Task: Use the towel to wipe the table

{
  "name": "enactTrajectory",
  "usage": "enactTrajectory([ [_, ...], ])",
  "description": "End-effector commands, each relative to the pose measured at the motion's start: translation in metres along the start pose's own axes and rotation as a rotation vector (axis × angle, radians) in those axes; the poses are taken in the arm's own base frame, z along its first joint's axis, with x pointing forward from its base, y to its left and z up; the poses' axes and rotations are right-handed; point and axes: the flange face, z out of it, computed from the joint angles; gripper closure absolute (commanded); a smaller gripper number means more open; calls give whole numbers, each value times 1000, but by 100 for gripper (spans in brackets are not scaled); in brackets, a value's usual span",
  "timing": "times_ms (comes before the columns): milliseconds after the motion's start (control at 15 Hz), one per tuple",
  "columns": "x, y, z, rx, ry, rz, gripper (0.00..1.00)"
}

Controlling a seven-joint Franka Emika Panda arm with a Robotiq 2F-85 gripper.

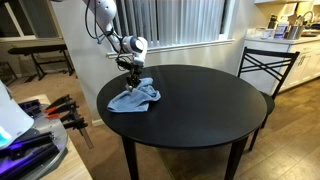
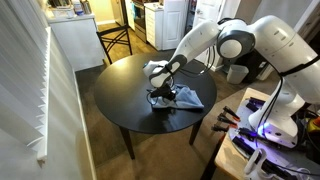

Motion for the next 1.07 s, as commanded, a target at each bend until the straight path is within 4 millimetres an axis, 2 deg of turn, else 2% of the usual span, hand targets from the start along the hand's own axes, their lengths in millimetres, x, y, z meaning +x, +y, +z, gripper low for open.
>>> enactTrajectory([
  [0, -28, -21, -15, 86, -78, -114, 98],
  [133, -30, -35, -30, 181, -60, -102, 98],
  [333, -9, -53, -51, 340, 15, -61, 98],
  [467, 15, -61, -56, 414, 46, -25, 98],
  [600, 50, -63, -55, 456, 58, 34, 98],
  [800, 100, -54, -49, 461, 19, 122, 98],
  [1000, 133, -43, -47, 464, -27, 171, 98],
])
